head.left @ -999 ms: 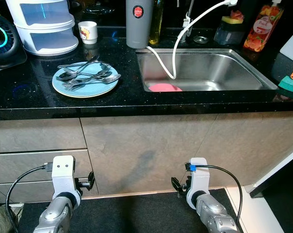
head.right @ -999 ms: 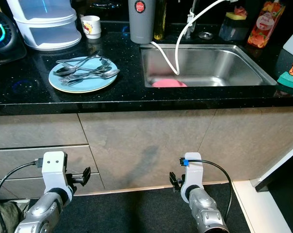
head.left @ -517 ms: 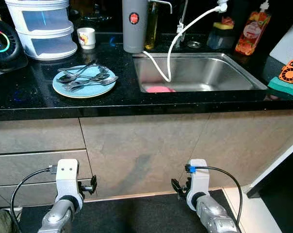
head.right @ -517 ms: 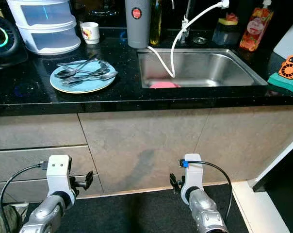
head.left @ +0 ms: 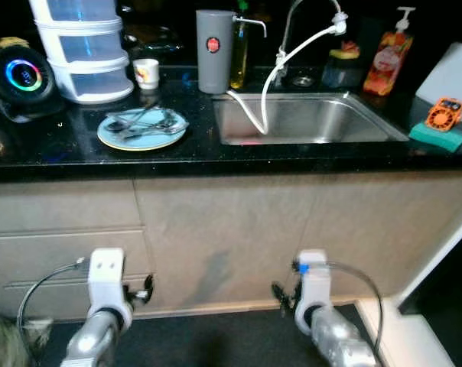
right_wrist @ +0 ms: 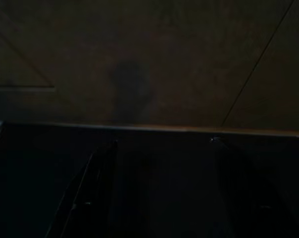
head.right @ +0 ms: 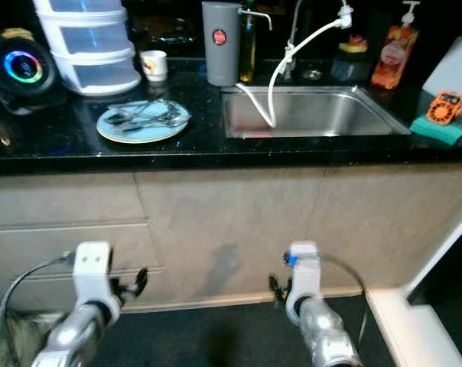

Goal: Kitchen organization

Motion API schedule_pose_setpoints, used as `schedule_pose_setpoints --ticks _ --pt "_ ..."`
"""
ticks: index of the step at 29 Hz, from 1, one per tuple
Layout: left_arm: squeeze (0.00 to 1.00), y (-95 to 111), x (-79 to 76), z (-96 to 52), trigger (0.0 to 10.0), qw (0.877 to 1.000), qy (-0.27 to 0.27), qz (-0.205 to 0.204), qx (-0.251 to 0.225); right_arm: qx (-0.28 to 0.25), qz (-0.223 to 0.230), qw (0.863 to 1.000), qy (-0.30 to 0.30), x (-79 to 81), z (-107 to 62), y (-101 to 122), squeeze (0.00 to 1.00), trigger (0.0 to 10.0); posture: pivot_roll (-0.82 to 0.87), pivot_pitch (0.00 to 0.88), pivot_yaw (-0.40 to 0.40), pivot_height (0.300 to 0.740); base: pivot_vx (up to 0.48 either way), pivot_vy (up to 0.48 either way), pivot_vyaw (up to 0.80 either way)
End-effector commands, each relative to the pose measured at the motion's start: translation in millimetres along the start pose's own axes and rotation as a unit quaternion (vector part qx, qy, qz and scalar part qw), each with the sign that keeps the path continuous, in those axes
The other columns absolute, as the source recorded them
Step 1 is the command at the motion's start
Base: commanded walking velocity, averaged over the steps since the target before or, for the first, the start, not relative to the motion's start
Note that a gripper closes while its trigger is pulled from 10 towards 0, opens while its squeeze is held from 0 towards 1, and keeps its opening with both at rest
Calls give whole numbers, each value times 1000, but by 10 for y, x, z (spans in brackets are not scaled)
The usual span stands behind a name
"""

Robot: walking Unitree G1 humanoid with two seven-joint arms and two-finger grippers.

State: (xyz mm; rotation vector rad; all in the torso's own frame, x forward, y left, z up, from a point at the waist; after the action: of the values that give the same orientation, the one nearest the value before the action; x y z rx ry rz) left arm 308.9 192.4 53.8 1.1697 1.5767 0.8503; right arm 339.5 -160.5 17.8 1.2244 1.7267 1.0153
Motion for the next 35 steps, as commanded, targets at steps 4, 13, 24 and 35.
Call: schedule_pose_setpoints --ticks 4,13,24,35 --pt "0 -71 54 -9 10000 1000 8 6 15 8 -4 1000 1 -3 -11 -57 0 10000 -26 88 -23 740 0 0 0" --pt "0 -70 61 1 10000 1000 8 10 17 8 -5 1000 3 -1 -4 -51 0 10000 -25 91 -24 740 0 0 0" --pt "0 -34 42 -10 10000 1000 6 10 12 9 -6 1000 1 9 -3 -34 0 10000 -21 102 -25 740 0 0 0" --pt "0 7 38 -15 10000 1000 14 -10 2 9 -4 1000 2 20 1 -28 0 10000 -19 106 -28 740 0 0 0"
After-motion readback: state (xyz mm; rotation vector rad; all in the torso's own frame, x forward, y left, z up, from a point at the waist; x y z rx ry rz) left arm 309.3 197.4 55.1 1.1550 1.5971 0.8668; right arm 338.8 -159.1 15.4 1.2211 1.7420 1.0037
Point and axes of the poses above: a point about 5 cm out from each wrist's last joint towards the gripper, its own z axis pointing out of the wrist towards the gripper, its own y axis along the axis of the wrist's last joint, x = y × z, the point moved 4 cm from there along z, pointing out of the wrist towards the gripper, and after that the axes turned 14 degrees about -z, right-handed, at the moved point
